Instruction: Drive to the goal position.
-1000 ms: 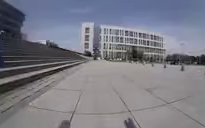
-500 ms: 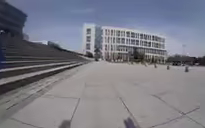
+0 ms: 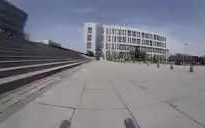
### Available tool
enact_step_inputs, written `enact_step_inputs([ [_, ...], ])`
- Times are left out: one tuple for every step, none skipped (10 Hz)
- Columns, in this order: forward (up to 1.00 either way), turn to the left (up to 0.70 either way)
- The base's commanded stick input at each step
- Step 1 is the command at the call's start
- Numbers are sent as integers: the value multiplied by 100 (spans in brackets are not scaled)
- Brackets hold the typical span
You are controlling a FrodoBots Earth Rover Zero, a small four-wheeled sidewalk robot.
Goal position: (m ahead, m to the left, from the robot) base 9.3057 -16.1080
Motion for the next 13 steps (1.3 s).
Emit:
enact_step_inputs([
  [70, -35],
  [70, -35],
  [70, -17],
  [70, 0],
  [70, 0],
  [70, 0],
  [70, 0],
  [70, 0],
  [70, 0],
  [70, 0],
  [70, 0],
  [70, 0],
  [70, 0],
])
